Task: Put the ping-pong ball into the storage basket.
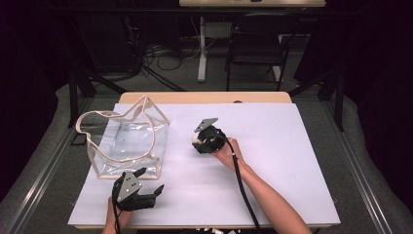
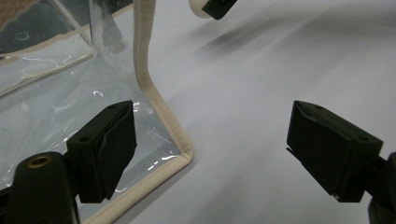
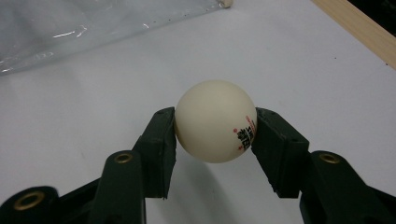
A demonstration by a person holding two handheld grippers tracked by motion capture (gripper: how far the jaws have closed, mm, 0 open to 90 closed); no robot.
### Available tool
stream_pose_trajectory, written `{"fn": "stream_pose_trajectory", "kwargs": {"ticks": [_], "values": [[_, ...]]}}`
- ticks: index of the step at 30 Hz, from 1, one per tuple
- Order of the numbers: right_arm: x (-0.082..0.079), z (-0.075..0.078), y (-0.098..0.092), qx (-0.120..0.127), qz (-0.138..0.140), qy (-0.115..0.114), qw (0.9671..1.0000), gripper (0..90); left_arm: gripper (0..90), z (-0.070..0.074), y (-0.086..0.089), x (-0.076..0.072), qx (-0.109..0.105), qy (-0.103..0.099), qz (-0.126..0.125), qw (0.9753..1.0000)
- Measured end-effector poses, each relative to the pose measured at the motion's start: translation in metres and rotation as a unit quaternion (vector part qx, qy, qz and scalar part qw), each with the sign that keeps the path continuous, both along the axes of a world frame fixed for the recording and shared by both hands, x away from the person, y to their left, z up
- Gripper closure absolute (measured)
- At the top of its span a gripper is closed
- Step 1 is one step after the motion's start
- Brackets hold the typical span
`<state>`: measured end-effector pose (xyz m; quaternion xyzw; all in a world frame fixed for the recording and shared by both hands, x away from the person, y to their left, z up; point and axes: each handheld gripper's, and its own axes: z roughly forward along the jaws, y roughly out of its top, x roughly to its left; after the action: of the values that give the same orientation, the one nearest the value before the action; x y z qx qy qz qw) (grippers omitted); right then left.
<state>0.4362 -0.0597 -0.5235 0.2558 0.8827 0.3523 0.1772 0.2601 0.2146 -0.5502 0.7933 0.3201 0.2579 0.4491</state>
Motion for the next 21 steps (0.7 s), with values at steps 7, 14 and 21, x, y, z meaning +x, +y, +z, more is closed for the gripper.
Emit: {"fn": "stream_pose_trajectory", "kwargs": {"ticks": [7,14,21], "values": [[-0.003,0.009,-0.002,0.0,0.002,-0.005,1.0,50.3,16.3,0.0,-0.001,0.0,0.0,0.0,-0.003,1.0],[-0.004,0.017,-0.005,-0.002,0.002,-0.01,0.9999,50.3,16.3,0.001,0.0,-0.001,0.0,-0.002,-0.003,1.0],[-0.007,0.026,-0.006,-0.003,0.004,-0.018,0.9998,50.4,16.3,0.0,0.0,-0.001,-0.001,-0.001,-0.003,1.0]]}}
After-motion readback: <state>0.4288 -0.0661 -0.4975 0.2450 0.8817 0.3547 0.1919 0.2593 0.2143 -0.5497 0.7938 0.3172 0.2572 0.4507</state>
